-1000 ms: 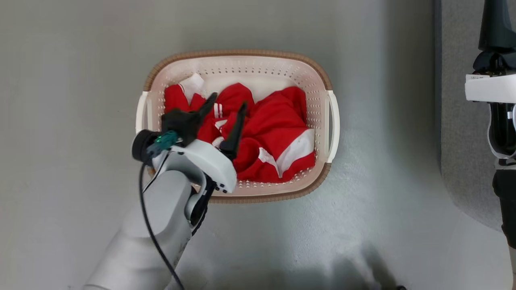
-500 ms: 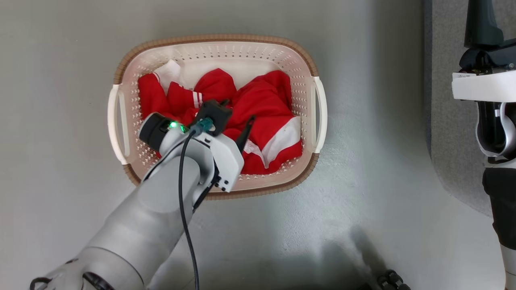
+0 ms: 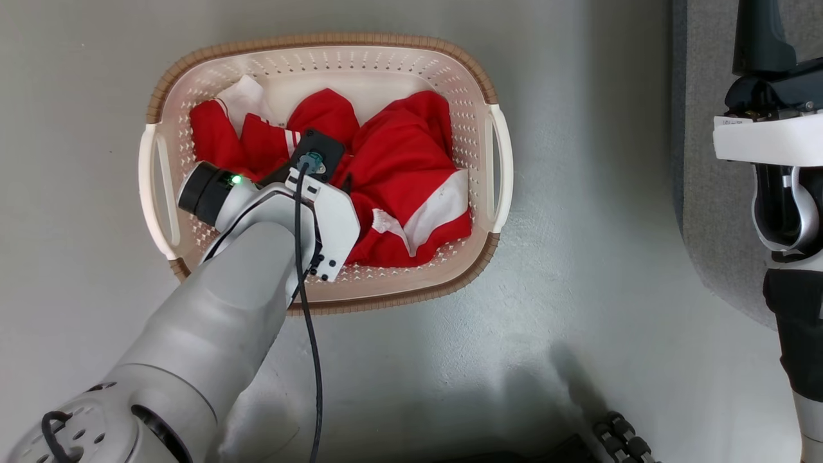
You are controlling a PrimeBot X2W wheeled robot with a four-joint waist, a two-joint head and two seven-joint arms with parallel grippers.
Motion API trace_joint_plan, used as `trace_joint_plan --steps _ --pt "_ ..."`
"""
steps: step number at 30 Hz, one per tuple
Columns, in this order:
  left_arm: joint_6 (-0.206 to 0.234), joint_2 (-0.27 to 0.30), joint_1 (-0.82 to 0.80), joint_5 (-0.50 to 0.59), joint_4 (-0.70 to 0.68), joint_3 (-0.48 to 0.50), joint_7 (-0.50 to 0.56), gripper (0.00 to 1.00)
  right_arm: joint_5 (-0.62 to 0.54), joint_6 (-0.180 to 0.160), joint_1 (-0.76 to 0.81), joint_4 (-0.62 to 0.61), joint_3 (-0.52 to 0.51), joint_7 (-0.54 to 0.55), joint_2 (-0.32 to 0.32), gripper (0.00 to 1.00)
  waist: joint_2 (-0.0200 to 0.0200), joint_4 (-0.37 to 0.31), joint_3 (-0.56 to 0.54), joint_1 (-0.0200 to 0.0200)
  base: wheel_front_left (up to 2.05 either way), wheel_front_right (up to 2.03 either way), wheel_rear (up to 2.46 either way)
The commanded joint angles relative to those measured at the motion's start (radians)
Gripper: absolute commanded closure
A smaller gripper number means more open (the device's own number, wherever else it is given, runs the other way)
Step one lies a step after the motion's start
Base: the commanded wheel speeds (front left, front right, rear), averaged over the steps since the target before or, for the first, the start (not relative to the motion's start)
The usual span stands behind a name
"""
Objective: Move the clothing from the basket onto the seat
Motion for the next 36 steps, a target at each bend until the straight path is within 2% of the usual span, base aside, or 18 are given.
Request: trace_joint_plan --steps 1,10,16,17,18,27,36 --pt "0.010 0.008 -0.010 -0.008 -0.003 0.005 0.000 0.00 0.008 0.004 0.023 -0.028 0.011 -0.006 0.006 0.00 0.0000 -0.002 0.004 0.0000 0.00 0.00 0.00" --pt "0.037 0.008 -0.040 -0.045 0.025 -0.059 0.134 0.00 0.018 0.004 0.016 -0.037 0.018 -0.006 0.029 0.00 0.0000 -0.026 0.029 0.0000 0.00 0.00 0.00" --pt "0.023 0.008 -0.037 -0.080 0.017 -0.070 0.142 0.00 0.026 0.004 0.013 -0.044 0.011 -0.006 0.033 0.00 0.0000 -0.034 0.037 0.0000 0.00 0.00 0.00" --pt "0.016 0.008 -0.035 -0.087 0.015 -0.070 0.136 0.53 0.026 0.004 0.012 -0.045 0.009 -0.006 0.034 0.00 0.0000 -0.034 0.037 0.0000 0.00 0.00 0.00" --pt "0.012 0.008 -0.036 -0.092 0.013 -0.071 0.123 1.00 0.027 0.004 0.012 -0.045 0.007 -0.006 0.035 0.00 0.0000 -0.034 0.037 0.0000 0.00 0.00 0.00" --pt "-0.012 0.008 -0.006 -0.123 0.008 -0.091 0.033 1.00 0.034 0.004 0.015 -0.029 0.002 -0.006 0.042 0.00 0.0000 -0.024 -0.024 0.0000 0.00 0.00 0.00" --pt "-0.027 0.008 0.059 -0.151 0.000 -0.107 -0.097 1.00 0.036 0.004 0.049 0.009 0.009 -0.006 0.035 0.00 0.0000 0.005 -0.157 0.0000 0.00 0.00 0.00"
